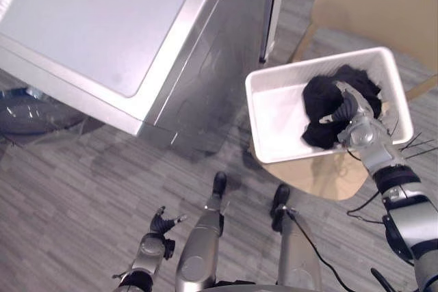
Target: Pick up the laundry basket with both hands and put the clothes into the washing machine.
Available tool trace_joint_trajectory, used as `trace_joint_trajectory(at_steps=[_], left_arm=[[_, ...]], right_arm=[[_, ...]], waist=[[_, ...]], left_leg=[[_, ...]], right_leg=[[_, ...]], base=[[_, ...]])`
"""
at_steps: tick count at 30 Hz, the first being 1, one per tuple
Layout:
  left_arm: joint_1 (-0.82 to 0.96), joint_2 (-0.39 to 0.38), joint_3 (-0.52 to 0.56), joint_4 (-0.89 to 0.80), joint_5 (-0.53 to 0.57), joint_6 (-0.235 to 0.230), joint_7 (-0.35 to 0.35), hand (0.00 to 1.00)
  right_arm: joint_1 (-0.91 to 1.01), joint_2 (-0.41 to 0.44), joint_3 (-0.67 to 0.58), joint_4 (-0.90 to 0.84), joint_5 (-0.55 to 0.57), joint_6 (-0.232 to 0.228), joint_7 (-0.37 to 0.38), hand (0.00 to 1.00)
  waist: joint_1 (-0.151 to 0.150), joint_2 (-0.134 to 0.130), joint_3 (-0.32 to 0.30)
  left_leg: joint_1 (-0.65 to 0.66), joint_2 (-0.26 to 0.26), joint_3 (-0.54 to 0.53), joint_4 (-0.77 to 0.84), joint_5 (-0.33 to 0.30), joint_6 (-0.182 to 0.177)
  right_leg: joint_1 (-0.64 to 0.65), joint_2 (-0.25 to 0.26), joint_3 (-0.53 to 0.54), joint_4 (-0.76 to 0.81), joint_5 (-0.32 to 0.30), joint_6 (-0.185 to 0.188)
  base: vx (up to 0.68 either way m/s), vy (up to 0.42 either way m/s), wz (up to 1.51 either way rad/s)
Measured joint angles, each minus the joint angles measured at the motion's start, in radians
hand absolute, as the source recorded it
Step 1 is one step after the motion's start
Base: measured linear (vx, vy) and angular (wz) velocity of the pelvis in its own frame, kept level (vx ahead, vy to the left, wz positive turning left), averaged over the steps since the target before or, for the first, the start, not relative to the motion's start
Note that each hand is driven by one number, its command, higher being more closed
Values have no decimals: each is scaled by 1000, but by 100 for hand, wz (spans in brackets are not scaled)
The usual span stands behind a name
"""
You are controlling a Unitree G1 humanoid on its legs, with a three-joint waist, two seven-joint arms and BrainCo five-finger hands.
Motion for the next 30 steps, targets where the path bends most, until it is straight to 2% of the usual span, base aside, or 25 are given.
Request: trace_joint_trajectory(at_steps=[3,4,7,11,19,25,30], left_arm=[[-46,-12,3,-18,-31,-10,16,0],[-50,-16,7,-38,-44,-13,18,0],[-70,-26,32,-68,-63,-16,19,0],[-77,-28,46,-99,-82,-18,20,0],[-77,-71,45,-114,-86,-17,13,0],[-62,-74,45,-110,-85,-8,11,0],[-56,-76,44,-107,-83,10,10,0]], right_arm=[[-64,-4,12,37,8,25,-27,0],[-83,-5,32,41,8,29,-37,100],[-144,-6,102,73,7,44,-46,100],[-198,-28,130,71,18,44,-55,100],[-144,9,126,-23,221,41,-14,100],[12,69,-7,-282,337,38,-21,100],[130,145,-157,-492,396,10,-44,100]], waist=[[1,3,19],[1,3,20],[5,-1,29],[2,-7,33],[7,-8,34],[-1,-17,37],[-4,-49,32]], left_leg=[[-54,-4,33,-28,38,-2],[-78,-4,44,-31,52,3],[-118,-12,48,-35,66,-5],[-136,-19,48,-35,66,-6],[-94,-8,61,-37,66,-6],[7,7,73,-67,65,-6],[73,17,79,-83,65,-6]], right_leg=[[-77,-24,-3,39,-6,3],[-103,-30,-3,47,-7,3],[-157,-44,0,75,-14,-2],[-188,-55,4,107,-30,-7],[-152,-42,12,101,-38,-9],[-55,-25,13,70,-39,-7],[5,-12,14,57,-41,-4]], base=[[-72,-46,20],[-35,-40,11],[-8,-47,7],[0,-60,5],[17,-63,-5],[14,-54,-7],[2,-49,-6]])
